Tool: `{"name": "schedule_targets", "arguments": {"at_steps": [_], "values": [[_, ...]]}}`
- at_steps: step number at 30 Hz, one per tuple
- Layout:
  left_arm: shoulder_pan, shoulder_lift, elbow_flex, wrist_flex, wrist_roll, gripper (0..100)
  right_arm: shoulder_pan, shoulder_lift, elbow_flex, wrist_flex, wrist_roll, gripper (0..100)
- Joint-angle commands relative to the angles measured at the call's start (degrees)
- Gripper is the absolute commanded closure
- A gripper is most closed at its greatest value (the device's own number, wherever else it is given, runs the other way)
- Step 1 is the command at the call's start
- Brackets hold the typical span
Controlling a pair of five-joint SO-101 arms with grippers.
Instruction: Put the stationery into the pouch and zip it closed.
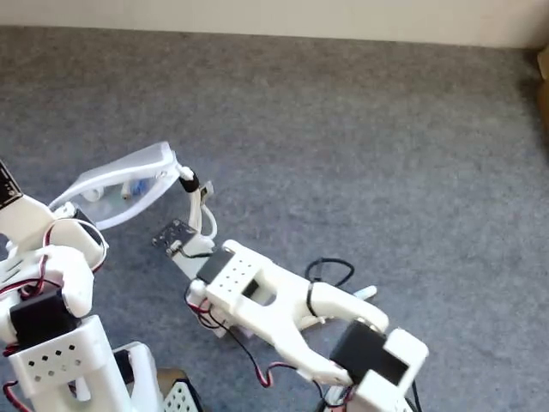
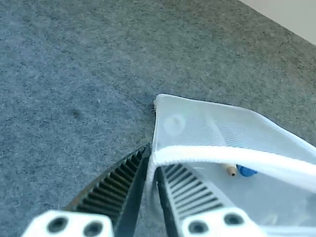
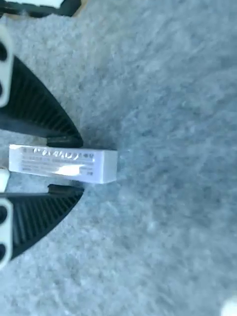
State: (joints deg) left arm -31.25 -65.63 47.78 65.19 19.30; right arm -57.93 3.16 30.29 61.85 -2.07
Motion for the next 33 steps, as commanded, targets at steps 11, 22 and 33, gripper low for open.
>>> {"name": "schedule_targets", "arguments": {"at_steps": [11, 22, 33], "values": [[-0.57, 0.04, -0.4, -1.32, 0.35, 99, 0.57, 1.01, -5.67, 2.42, 0.53, 87.9], [-0.57, 0.04, -0.4, -1.32, 0.26, 99, 0.48, 0.92, -5.32, -4.7, 0.44, 87.9], [-0.57, 0.04, -0.4, -1.32, 0.26, 99, -0.84, 1.01, -5.32, -4.79, 0.7, 99.4]]}}
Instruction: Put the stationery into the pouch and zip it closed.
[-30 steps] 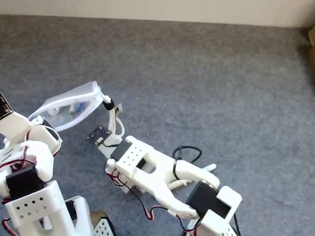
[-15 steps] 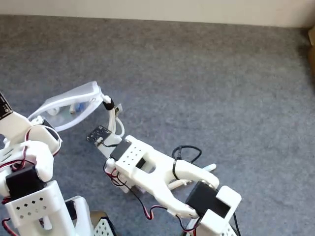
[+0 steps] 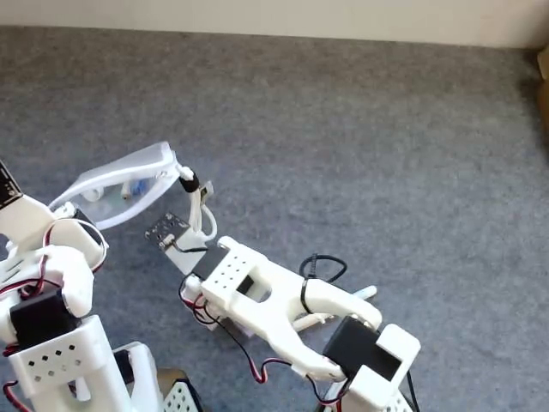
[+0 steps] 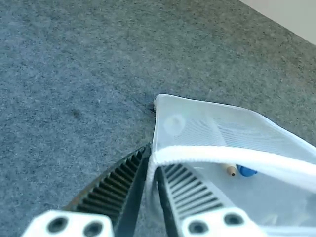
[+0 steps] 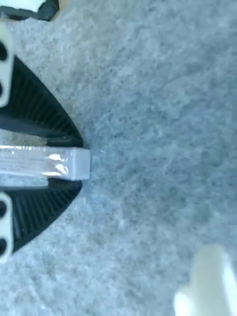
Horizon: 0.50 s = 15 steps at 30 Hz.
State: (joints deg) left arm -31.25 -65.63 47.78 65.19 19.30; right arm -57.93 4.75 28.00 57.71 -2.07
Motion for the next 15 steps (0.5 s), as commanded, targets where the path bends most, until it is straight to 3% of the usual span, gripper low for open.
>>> {"name": "schedule_targets", "arguments": {"at_steps": [1, 9, 15], "values": [[-0.57, 0.04, -0.4, -1.32, 0.26, 99, -1.36, -0.66, -2.95, -0.57, 0.7, 99.5], [-0.57, 0.04, -0.4, -1.32, 0.26, 99, -1.98, -1.36, -3.38, 6.9, 0.79, 99.3], [-0.57, -0.04, -0.4, -1.32, 0.26, 99, -1.98, -9.89, -2.86, 8.22, 0.79, 99.3]]}}
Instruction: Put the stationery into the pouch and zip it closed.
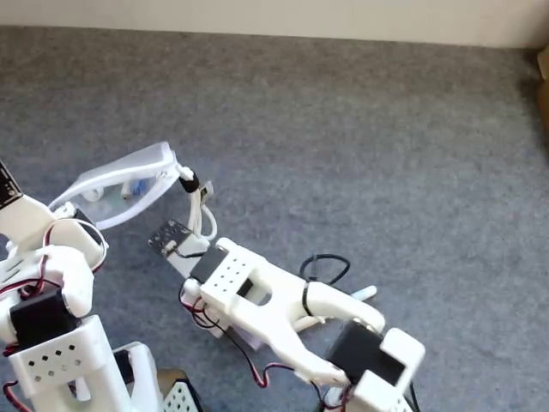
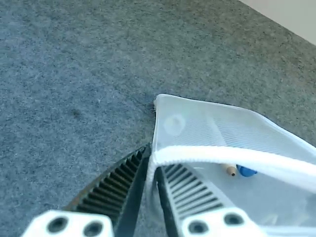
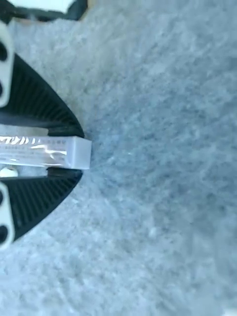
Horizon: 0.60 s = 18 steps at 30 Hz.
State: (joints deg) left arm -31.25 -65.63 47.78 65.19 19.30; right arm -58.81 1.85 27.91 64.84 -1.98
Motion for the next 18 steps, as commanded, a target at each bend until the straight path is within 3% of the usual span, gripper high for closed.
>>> {"name": "schedule_targets", "arguments": {"at_steps": [1, 9, 18], "values": [[-0.57, -0.04, -0.4, -1.32, 0.26, 99, -1.1, -8.66, -2.68, 1.36, 0.7, 99.3], [-0.4, -0.13, -0.4, -1.32, 0.26, 99, -1.19, -20.35, 2.42, 1.01, 0.79, 99.3], [6.29, -0.22, -0.84, -1.41, 0.26, 99, -1.1, -30.64, 2.95, 1.45, 0.44, 99.3]]}}
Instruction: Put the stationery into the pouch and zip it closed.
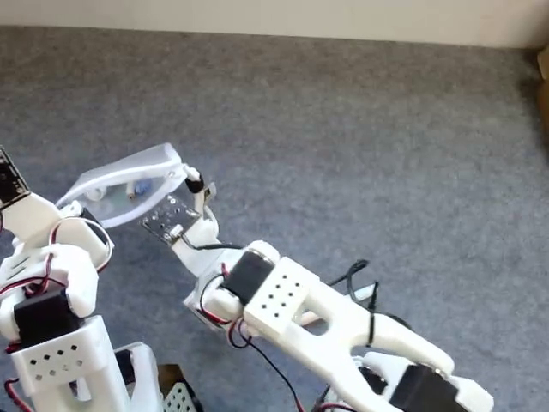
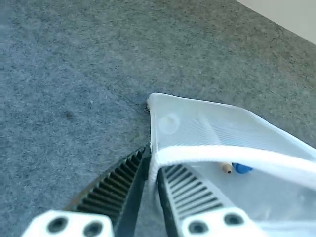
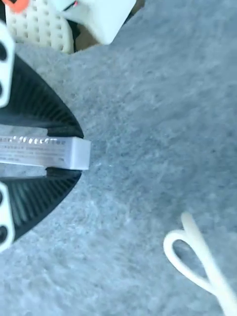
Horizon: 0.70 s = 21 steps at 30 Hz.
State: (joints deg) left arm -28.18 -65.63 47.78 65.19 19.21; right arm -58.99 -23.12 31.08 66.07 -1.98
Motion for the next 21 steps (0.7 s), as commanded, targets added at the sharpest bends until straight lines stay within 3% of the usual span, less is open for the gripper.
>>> {"name": "schedule_targets", "arguments": {"at_steps": [1, 16, 21], "values": [[4.18, -0.22, -0.84, -1.41, 0.35, 99, -0.92, -6.55, -0.22, 0.22, 0.44, 99.3], [16.92, -0.22, -4.0, -0.97, -1.49, 99, -0.75, -26.77, 8.31, -2.77, 0.79, 99.3], [18.77, -0.22, -4.09, -0.97, -1.49, 99, -0.57, -33.8, 14.11, -9.1, 0.79, 99.3]]}}
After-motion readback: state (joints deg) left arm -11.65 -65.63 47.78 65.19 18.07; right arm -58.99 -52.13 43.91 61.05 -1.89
